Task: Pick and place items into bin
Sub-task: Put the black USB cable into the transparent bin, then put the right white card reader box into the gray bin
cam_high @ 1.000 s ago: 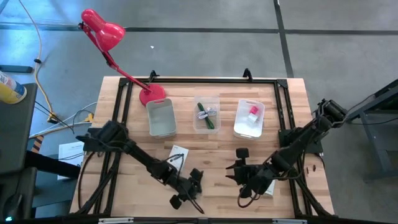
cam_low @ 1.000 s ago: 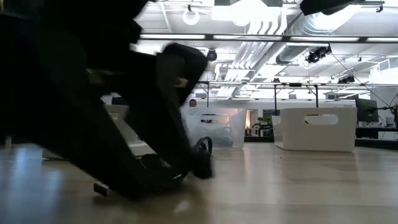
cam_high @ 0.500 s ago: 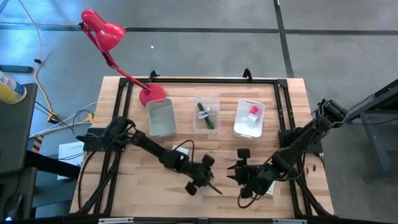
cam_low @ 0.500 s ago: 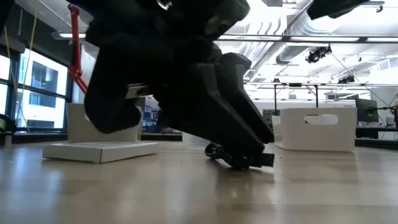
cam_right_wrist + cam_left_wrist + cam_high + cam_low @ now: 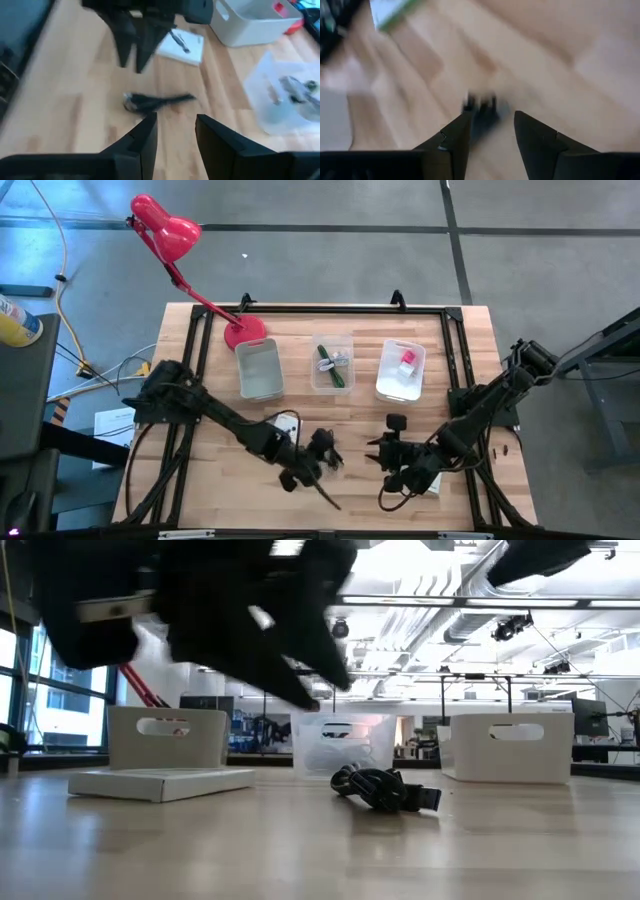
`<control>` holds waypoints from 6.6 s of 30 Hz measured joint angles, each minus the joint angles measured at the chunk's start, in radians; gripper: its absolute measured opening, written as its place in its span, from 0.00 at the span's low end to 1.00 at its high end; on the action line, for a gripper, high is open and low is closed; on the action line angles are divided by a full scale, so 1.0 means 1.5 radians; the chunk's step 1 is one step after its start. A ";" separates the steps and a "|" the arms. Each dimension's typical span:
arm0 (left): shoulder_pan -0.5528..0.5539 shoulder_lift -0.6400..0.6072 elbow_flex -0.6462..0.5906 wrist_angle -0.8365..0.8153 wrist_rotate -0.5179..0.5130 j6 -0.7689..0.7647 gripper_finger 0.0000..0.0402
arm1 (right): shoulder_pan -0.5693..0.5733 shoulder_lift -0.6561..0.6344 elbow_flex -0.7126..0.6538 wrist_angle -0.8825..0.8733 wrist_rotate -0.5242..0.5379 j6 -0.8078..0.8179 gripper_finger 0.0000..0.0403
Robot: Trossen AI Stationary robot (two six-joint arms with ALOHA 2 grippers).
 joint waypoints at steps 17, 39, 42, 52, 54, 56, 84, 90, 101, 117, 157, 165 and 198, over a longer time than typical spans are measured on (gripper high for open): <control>-0.150 -0.026 -0.001 -0.329 -0.360 -0.242 0.34 | -0.131 0.016 -0.189 0.393 -0.146 0.117 0.31; -0.205 -0.026 -0.001 -0.469 -0.448 -0.411 0.34 | -0.220 0.242 0.171 0.008 -0.252 0.165 0.45; -0.211 -0.026 -0.001 -0.470 -0.459 -0.412 0.34 | -0.235 0.243 0.173 -0.002 -0.260 0.194 0.50; -0.212 -0.026 -0.001 -0.498 -0.470 -0.430 0.34 | -0.251 0.293 0.173 0.000 -0.296 0.227 0.53; -0.213 -0.026 -0.001 -0.498 -0.472 -0.430 0.34 | -0.251 0.303 0.172 -0.002 -0.307 0.229 0.53; -0.212 -0.026 -0.001 -0.498 -0.472 -0.430 0.34 | -0.251 0.307 0.172 -0.001 -0.306 0.229 0.53; -0.211 -0.026 -0.001 -0.501 -0.485 -0.428 0.34 | -0.269 0.356 0.173 0.053 -0.296 0.186 0.53; -0.211 -0.026 -0.001 -0.501 -0.485 -0.428 0.34 | -0.269 0.356 0.173 0.053 -0.292 0.149 0.43; -0.211 -0.026 -0.001 -0.501 -0.485 -0.428 0.34 | -0.270 0.356 0.173 0.037 -0.288 0.094 0.26; -0.211 -0.026 -0.001 -0.500 -0.486 -0.429 0.34 | -0.271 0.311 0.170 -0.041 -0.185 0.070 0.06; -0.211 -0.026 -0.001 -0.500 -0.520 -0.440 0.34 | -0.605 0.154 0.172 0.061 -0.229 -0.138 0.10; -0.211 -0.026 -0.001 -0.504 -0.520 -0.440 0.34 | -0.606 0.169 0.172 0.078 -0.270 -0.137 0.11; -0.211 -0.025 -0.001 -0.512 -0.542 -0.450 0.34 | -0.280 -0.029 0.173 -0.346 -0.181 0.013 0.35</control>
